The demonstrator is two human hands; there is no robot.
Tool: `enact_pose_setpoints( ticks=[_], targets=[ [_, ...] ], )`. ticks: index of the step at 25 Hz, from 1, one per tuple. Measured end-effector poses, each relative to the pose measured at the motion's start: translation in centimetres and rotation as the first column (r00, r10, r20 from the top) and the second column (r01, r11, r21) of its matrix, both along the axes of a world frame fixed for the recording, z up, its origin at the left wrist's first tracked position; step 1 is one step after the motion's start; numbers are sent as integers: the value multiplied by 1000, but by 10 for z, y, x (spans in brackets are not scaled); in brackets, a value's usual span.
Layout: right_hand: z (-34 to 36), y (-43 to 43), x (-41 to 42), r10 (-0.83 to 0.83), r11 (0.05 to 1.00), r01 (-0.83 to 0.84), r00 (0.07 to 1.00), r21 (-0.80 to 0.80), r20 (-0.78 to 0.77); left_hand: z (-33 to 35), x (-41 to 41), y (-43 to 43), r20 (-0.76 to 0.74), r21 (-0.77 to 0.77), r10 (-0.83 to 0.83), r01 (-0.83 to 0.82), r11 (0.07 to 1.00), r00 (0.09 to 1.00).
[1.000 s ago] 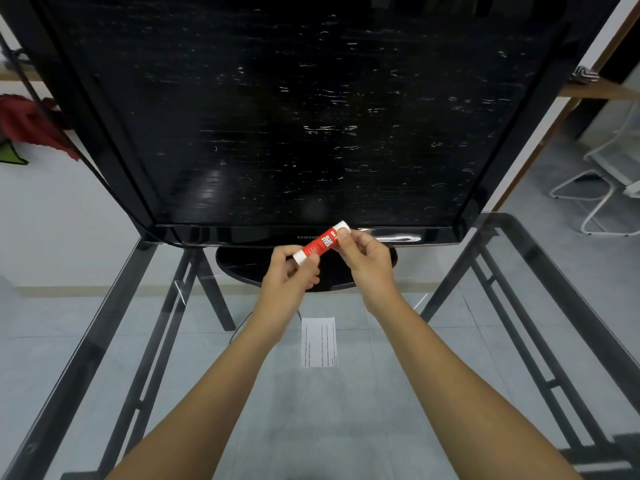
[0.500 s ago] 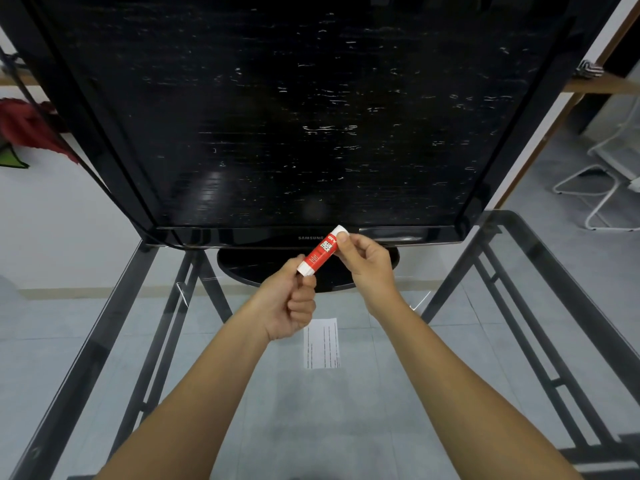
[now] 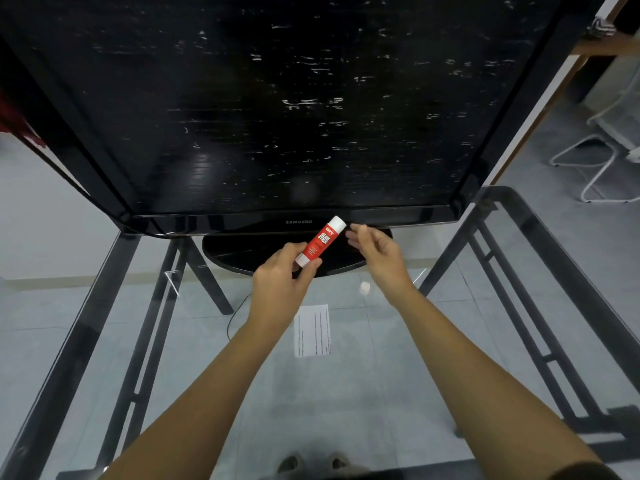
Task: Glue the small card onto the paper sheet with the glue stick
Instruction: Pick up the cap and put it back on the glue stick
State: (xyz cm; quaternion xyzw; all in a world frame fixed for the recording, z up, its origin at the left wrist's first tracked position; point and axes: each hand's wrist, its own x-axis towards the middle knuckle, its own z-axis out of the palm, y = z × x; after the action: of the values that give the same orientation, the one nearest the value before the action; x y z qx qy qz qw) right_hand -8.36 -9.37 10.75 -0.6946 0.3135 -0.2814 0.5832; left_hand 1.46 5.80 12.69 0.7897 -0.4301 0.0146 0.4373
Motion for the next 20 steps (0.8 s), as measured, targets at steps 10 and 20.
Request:
enact_pose_setpoints(
  ticks=[10,20],
  targets=[
    [-112,-45,-31,-18,882,-358,627,-308,-779,-27,-5,-4,-89,30,5,-3,1000,996],
    [-112,-48,-13,-39,865,-287,779,-411,-626,-41,-2,-4,-92,78,-4,11,997,996]
  ],
)
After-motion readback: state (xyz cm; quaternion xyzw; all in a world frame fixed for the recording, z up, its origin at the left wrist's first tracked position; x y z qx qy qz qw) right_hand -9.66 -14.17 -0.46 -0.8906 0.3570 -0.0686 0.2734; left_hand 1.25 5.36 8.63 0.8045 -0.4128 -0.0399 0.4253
